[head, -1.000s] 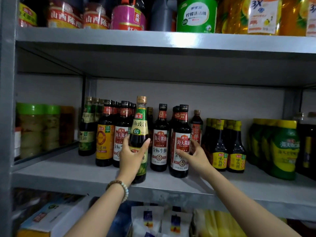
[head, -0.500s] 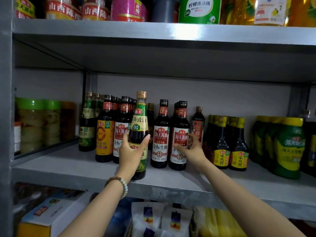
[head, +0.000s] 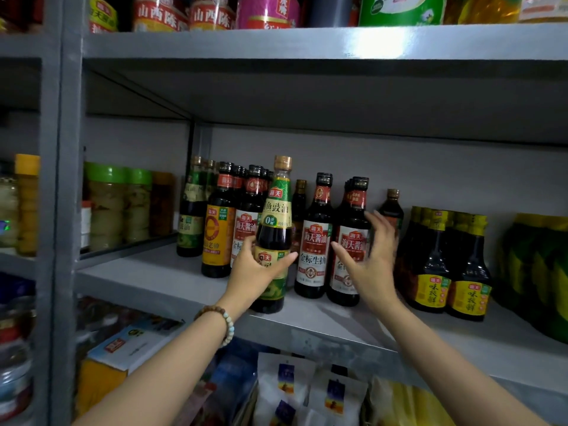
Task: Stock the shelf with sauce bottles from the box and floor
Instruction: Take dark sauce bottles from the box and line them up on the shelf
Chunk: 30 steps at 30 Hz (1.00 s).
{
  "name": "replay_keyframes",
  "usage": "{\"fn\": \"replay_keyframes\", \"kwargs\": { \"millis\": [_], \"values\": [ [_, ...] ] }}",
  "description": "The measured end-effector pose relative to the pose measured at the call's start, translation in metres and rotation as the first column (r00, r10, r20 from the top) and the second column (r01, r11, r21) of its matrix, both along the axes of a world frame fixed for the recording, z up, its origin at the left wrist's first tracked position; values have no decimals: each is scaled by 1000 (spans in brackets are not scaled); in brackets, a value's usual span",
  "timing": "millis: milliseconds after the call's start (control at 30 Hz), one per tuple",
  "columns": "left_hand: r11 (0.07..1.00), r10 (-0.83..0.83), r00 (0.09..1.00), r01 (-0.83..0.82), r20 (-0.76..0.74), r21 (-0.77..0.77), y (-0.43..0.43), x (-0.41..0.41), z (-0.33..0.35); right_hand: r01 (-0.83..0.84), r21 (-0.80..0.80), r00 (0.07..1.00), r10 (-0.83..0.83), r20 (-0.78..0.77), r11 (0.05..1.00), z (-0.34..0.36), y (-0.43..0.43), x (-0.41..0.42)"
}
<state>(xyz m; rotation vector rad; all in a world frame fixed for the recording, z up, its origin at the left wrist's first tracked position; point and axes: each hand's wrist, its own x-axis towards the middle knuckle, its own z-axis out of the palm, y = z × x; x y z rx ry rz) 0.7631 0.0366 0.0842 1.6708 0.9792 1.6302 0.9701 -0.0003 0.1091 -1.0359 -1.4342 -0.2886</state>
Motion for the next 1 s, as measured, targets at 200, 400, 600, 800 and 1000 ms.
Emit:
{"fn": "replay_keyframes", "kwargs": {
  "millis": [200,400,600,800,1000],
  "values": [
    [999,-24,993,20,-117,-36,2,-19,1,-518,-372,855,479,-200,770,5,5,-55],
    [1000,-16,1000,16,-12,-14,3,-36,2,-606,-305,790,514,-334,734,20,19,-105],
    [996,-12,999,9,31,94,7,-104,32,-628,-220,774,567,-283,747,48,25,-173],
    [995,29,1000,-30,6,96,43,-186,41,-652,-236,753,576,-318,721,56,57,-260],
    [999,-6,1000,6,12,36,86,-226,24,-651,-270,751,552,-363,709,42,97,-304]
  ]
}}
